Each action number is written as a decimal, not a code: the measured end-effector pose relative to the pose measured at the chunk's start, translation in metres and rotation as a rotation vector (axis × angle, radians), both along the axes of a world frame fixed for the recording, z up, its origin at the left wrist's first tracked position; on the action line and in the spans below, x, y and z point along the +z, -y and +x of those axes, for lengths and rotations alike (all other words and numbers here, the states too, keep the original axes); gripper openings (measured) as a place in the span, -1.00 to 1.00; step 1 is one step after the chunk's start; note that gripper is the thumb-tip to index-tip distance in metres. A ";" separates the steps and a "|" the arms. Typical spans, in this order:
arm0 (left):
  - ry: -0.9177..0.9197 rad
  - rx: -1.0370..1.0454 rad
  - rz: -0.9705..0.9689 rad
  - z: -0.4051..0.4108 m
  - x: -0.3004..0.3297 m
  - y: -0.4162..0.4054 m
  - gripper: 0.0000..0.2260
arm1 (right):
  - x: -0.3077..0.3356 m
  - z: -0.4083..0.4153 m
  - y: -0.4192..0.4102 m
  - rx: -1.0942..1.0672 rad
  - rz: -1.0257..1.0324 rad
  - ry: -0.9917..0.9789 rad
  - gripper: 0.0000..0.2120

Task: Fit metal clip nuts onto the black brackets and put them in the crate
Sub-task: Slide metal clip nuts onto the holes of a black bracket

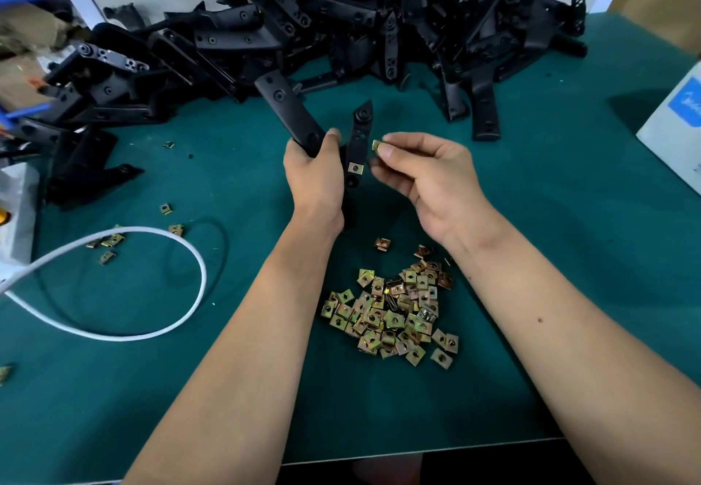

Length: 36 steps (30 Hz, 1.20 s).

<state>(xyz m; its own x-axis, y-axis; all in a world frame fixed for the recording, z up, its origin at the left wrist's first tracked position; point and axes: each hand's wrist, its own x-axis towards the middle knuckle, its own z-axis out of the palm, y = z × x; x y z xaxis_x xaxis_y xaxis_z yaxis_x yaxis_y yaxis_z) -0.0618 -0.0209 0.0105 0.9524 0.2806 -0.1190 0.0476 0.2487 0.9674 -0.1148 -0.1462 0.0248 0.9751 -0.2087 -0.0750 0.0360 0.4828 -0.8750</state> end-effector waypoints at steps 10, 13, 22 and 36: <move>0.034 -0.045 0.086 0.000 -0.001 0.001 -0.83 | 0.001 0.000 -0.001 -0.046 0.021 -0.014 -0.91; 0.043 -0.085 0.094 -0.001 -0.001 0.001 -0.84 | 0.002 0.001 0.000 -0.061 -0.025 -0.015 -0.89; 0.075 -0.121 0.184 -0.006 0.002 0.001 -0.84 | 0.001 -0.001 0.001 -0.063 -0.119 0.009 -0.81; 0.207 0.002 0.606 -0.007 -0.001 0.002 -0.83 | -0.010 0.005 0.001 -0.034 -0.198 -0.074 -0.82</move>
